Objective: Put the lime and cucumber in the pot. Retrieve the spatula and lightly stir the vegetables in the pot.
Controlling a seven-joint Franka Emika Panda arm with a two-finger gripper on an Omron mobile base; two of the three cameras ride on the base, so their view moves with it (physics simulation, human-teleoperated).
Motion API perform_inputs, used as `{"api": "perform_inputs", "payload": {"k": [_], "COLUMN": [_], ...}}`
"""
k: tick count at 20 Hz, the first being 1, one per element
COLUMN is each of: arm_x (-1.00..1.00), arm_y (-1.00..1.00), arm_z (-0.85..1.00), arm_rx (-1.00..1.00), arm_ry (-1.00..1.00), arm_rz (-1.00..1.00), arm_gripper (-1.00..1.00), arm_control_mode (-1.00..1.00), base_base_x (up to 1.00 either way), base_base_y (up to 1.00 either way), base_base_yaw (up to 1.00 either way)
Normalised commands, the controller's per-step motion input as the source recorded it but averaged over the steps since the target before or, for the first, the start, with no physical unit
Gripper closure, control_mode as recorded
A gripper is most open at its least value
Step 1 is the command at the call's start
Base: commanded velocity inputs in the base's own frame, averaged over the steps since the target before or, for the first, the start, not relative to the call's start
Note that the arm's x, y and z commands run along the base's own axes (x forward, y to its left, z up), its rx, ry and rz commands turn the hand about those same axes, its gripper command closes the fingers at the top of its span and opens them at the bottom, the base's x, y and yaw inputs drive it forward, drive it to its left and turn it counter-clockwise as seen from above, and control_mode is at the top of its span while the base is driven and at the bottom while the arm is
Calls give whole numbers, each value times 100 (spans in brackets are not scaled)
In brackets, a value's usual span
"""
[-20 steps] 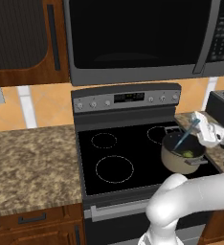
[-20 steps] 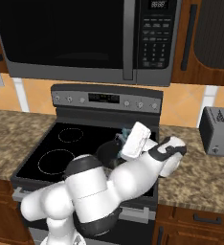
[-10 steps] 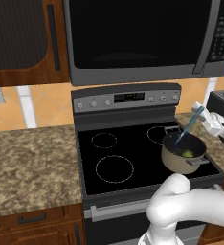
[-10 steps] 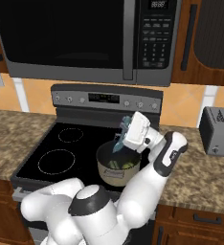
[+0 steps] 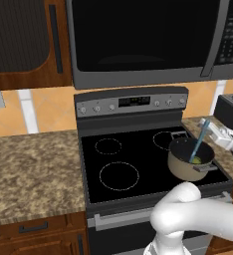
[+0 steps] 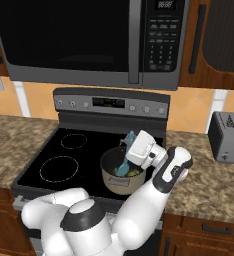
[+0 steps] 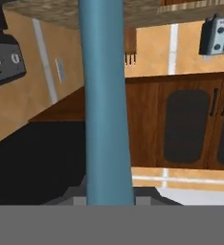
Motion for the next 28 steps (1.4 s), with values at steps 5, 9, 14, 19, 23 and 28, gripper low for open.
{"api": "perform_inputs", "payload": {"k": [5,9,14,19,23,28], "arm_x": [45,32,20,-11,-57,-64], "arm_y": [0,-12,-4,1,1,9], "arm_z": [-25,-13,-2,-14,-61,-51], "arm_rx": [-6,-16,-14,-3,-1,1], "arm_ry": [0,-10,-21,-21,-4,4], "arm_rz": [0,0,0,5,1,0], "arm_gripper": [100,100,100,100,100,100], "arm_control_mode": [-100,-100,-100,-100,-100,-100], "base_base_x": [0,0,0,0,0,0], "base_base_y": [0,0,0,0,0,0], "base_base_yaw": [0,0,0,0,0,0]}}
